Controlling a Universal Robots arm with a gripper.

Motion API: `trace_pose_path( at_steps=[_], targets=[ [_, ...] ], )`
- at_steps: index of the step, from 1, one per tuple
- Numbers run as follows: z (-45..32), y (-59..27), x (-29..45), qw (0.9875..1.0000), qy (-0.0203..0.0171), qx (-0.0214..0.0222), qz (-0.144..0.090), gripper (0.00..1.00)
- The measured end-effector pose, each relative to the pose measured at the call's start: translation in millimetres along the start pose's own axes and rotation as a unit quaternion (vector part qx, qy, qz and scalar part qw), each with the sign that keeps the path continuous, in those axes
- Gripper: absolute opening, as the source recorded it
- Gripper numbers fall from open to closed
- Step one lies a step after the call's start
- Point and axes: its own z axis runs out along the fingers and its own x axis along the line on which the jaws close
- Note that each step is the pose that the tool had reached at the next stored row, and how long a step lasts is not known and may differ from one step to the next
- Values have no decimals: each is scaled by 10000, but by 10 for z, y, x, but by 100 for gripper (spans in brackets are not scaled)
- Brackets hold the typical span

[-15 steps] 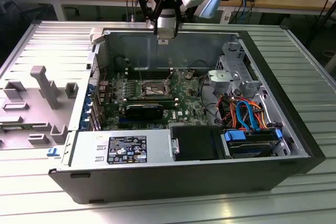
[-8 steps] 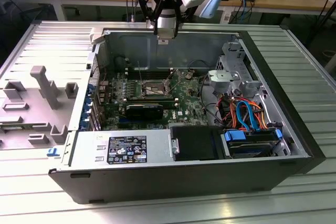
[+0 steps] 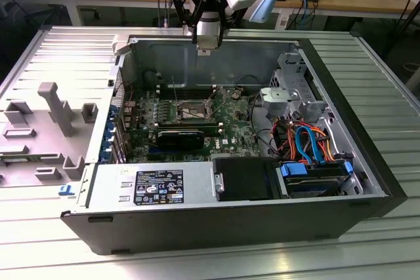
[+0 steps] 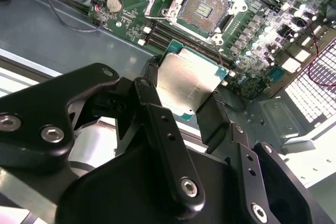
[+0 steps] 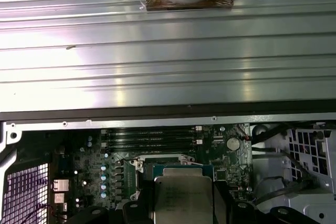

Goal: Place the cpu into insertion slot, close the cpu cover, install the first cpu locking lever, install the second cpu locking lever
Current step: 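Place the cpu into insertion slot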

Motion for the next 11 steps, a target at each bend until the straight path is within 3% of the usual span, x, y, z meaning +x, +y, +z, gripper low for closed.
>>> trace_pose_path(
  at_steps=[11],
  targets=[
    [-1,-4,0,10000,-2,0,31,54]
  ],
)
